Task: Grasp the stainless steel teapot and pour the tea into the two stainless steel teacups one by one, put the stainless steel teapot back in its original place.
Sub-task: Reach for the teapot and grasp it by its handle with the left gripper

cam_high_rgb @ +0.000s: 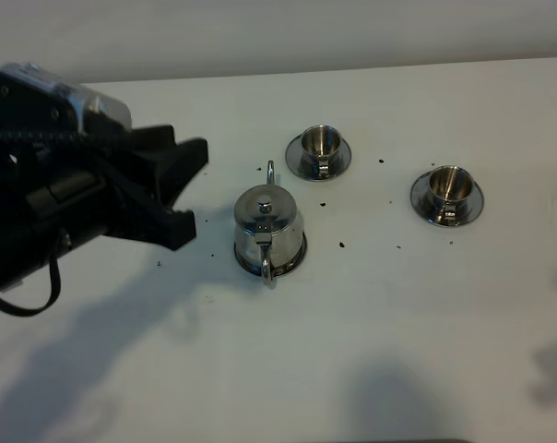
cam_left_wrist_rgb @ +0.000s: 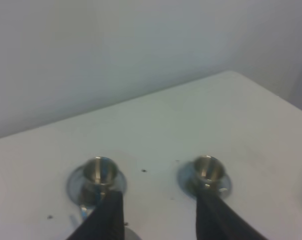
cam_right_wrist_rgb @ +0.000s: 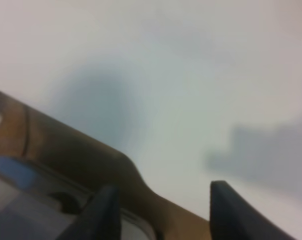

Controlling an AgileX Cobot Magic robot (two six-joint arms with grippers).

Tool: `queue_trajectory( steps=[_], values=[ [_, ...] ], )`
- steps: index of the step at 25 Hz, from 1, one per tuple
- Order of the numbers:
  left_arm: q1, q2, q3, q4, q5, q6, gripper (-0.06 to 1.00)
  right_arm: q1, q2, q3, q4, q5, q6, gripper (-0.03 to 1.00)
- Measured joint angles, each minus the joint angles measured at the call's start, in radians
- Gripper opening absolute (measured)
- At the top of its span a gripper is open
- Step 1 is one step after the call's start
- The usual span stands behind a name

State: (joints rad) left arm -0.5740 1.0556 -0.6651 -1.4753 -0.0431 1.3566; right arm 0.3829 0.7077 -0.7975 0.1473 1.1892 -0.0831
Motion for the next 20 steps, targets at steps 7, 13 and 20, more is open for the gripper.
queue_trajectory(
  steps=[7,13,20],
  values=[
    [0.0,0.0,-0.002,0.0,-0.014,0.0,0.38,0.0,-0.281,0.169,-0.075,0.017,0.034,0.4],
    [0.0,0.0,-0.003,0.0,-0.004,0.0,0.38,0.0,-0.413,0.269,-0.079,-0.045,0.038,0.4],
    [0.0,0.0,-0.003,0.0,0.012,-0.001,0.38,0.0,-0.428,0.302,-0.081,-0.112,0.023,0.4]
  ],
)
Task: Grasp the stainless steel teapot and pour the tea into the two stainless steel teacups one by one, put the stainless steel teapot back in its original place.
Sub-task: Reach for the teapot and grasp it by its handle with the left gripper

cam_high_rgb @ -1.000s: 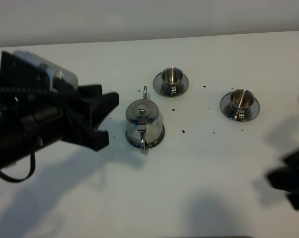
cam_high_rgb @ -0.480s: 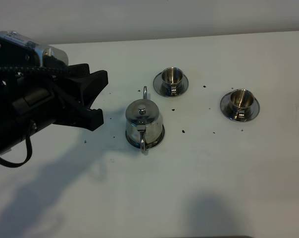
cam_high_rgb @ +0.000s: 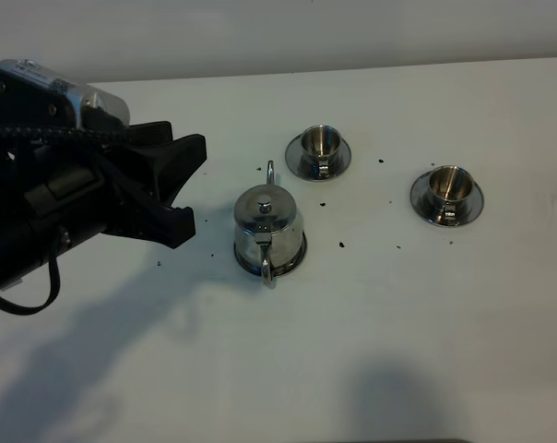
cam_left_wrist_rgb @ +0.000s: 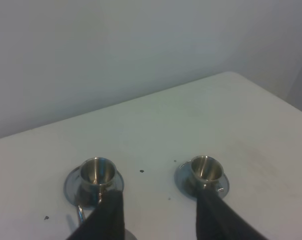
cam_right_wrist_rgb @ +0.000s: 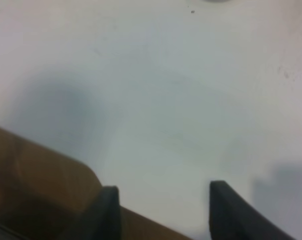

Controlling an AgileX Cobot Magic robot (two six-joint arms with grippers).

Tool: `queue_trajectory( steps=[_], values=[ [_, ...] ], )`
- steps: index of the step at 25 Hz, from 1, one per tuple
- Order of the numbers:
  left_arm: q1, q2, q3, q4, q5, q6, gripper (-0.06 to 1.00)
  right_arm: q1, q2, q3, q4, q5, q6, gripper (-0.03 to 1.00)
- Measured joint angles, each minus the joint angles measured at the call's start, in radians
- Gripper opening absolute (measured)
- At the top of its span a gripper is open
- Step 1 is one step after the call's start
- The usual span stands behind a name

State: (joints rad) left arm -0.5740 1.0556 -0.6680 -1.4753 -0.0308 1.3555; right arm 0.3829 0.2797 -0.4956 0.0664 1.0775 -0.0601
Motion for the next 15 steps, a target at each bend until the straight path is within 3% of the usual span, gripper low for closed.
queue_trajectory(
  steps=[8,15],
  values=[
    [0.0,0.015,0.0,0.0,0.055,0.001,0.38,-0.008,-0.025,0.002,0.005,-0.002,0.0,0.4],
    [0.0,0.163,-0.001,0.0,0.057,0.001,0.38,-0.177,-0.144,0.003,0.011,-0.004,0.0,0.4]
  ],
)
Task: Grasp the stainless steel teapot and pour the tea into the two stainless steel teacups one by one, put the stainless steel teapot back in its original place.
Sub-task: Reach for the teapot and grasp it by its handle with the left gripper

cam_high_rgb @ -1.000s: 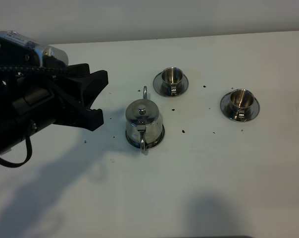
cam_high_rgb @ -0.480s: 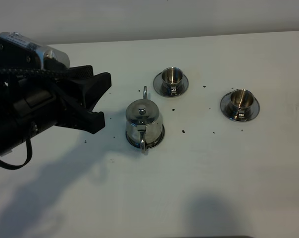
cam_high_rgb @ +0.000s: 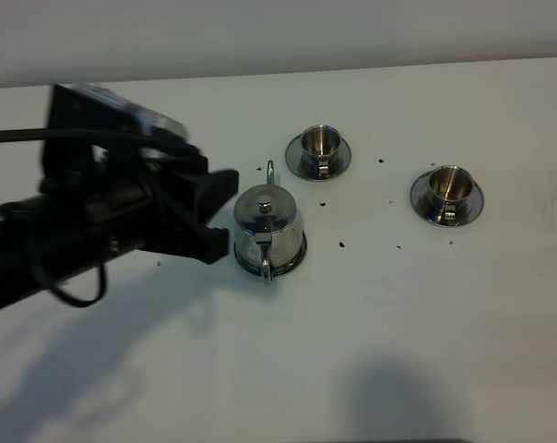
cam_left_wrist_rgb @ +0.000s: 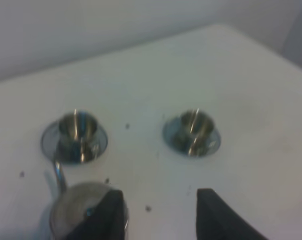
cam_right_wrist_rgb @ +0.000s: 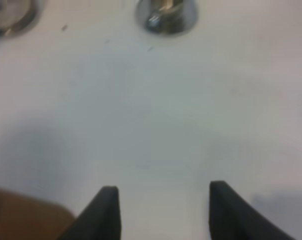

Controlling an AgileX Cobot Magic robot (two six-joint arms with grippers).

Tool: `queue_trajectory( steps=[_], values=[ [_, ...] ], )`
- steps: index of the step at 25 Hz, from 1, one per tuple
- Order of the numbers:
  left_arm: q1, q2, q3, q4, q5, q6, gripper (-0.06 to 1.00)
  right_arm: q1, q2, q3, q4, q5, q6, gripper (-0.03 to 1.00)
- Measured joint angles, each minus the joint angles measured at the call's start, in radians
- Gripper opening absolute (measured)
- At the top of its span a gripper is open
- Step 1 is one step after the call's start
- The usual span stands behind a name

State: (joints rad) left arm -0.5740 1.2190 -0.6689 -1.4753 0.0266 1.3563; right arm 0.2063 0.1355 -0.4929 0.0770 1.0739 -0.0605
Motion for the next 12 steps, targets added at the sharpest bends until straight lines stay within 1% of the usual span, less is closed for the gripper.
queue_trajectory(
  steps=[3,6,12],
  values=[
    [0.0,0.072,-0.012,0.0,0.0,0.0,0.38,-0.06,-0.04,0.0,0.0,-0.001,0.0,0.4],
    [0.0,0.14,-0.041,-0.001,0.004,0.0,0.38,-0.092,-0.081,0.0,0.0,-0.002,0.0,0.4],
    [0.0,0.232,-0.086,-0.001,0.012,-0.001,0.38,-0.1,-0.14,0.0,0.001,-0.003,0.0,0.4]
  ],
)
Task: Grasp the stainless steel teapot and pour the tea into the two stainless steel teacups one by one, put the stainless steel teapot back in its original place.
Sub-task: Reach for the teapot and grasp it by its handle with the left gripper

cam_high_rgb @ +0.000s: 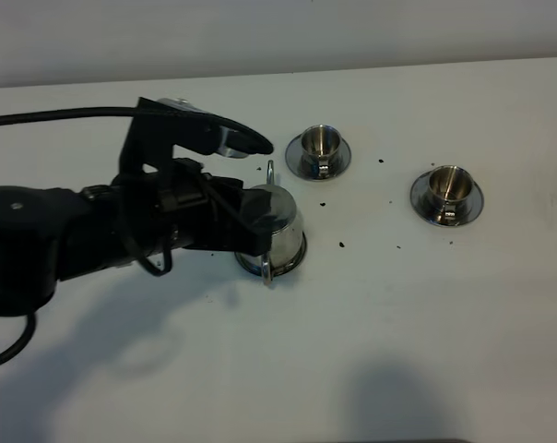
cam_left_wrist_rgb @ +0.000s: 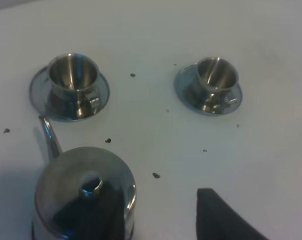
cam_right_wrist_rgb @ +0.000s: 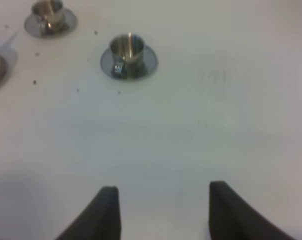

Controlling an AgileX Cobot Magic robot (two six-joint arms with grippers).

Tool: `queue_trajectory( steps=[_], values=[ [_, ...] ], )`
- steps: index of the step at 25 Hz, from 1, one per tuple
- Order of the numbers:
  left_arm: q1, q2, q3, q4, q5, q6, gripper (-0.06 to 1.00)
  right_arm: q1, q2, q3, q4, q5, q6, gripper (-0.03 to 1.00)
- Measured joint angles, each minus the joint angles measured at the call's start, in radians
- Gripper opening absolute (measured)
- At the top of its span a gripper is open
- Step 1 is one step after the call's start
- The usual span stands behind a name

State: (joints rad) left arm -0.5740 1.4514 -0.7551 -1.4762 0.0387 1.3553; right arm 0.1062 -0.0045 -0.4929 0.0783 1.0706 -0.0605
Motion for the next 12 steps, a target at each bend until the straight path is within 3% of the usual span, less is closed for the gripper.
queue_trajectory(
  steps=[8,12],
  values=[
    [0.0,0.02,-0.037,0.0,0.111,0.0,0.38,0.0,-0.002,0.0,0.004,0.0,0.0,0.4],
    [0.0,0.033,-0.099,0.07,0.295,-0.048,0.38,0.0,-0.002,0.0,0.005,0.0,0.0,0.4]
  ],
)
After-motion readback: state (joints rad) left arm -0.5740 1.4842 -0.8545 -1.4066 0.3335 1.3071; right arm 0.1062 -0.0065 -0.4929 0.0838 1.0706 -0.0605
